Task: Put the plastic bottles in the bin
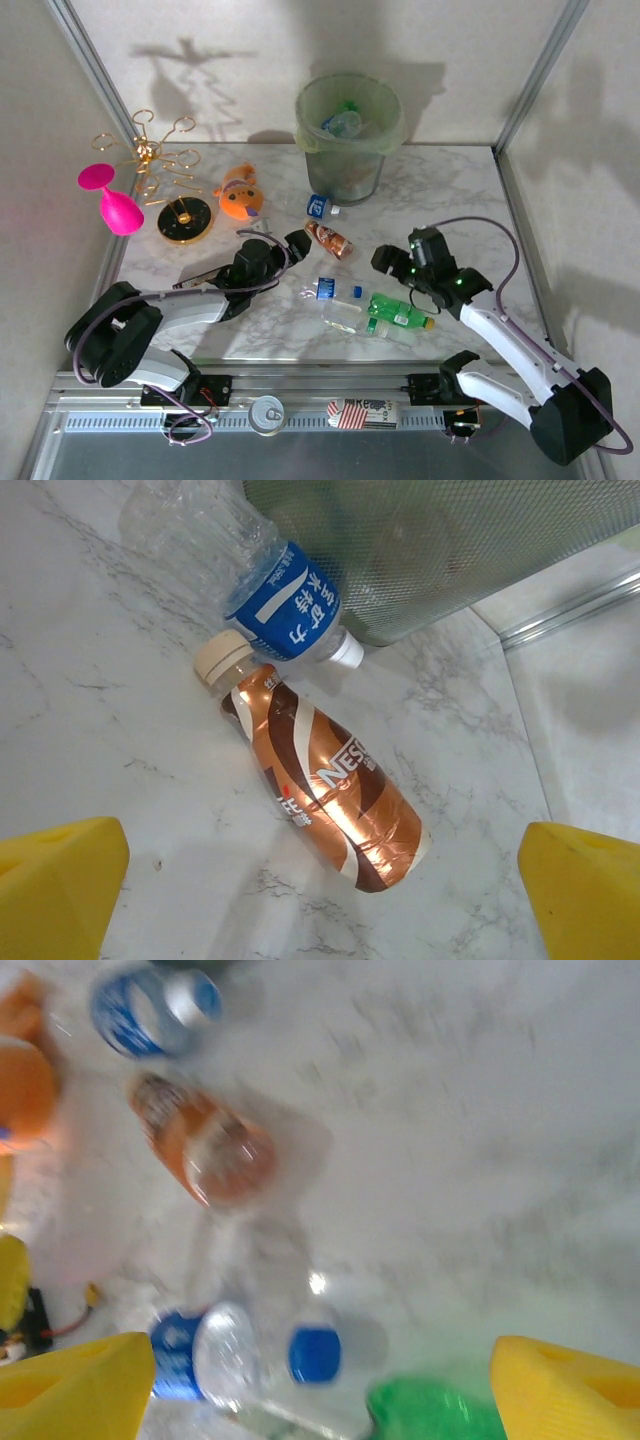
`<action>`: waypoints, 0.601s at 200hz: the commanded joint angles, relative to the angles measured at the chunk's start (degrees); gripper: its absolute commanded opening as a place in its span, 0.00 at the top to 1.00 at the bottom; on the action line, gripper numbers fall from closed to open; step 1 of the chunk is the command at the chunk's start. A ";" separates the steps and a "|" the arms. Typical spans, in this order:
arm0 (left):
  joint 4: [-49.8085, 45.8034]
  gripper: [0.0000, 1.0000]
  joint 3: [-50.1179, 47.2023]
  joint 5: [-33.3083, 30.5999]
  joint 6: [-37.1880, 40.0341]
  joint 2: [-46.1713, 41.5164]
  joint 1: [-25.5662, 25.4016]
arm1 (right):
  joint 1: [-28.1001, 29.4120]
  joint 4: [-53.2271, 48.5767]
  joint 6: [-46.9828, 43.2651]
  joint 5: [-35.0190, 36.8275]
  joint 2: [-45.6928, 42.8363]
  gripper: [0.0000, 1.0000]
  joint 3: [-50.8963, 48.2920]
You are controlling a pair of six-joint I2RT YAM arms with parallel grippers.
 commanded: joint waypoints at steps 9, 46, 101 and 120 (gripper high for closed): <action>2.42 0.00 1.72 0.96 0.98 1.38 -0.36 | 4.08 -10.97 13.50 4.46 -3.52 0.13 0.64; 1.83 0.01 1.83 0.31 2.38 2.88 0.03 | 9.79 -17.66 26.12 4.03 -5.92 0.12 0.01; 2.23 0.00 0.90 1.43 2.74 3.91 1.78 | 13.73 -17.72 36.19 2.99 -7.06 0.09 -3.40; 2.14 0.00 0.75 1.82 2.84 3.83 2.35 | 13.66 -15.79 37.87 2.13 -6.82 0.07 -4.97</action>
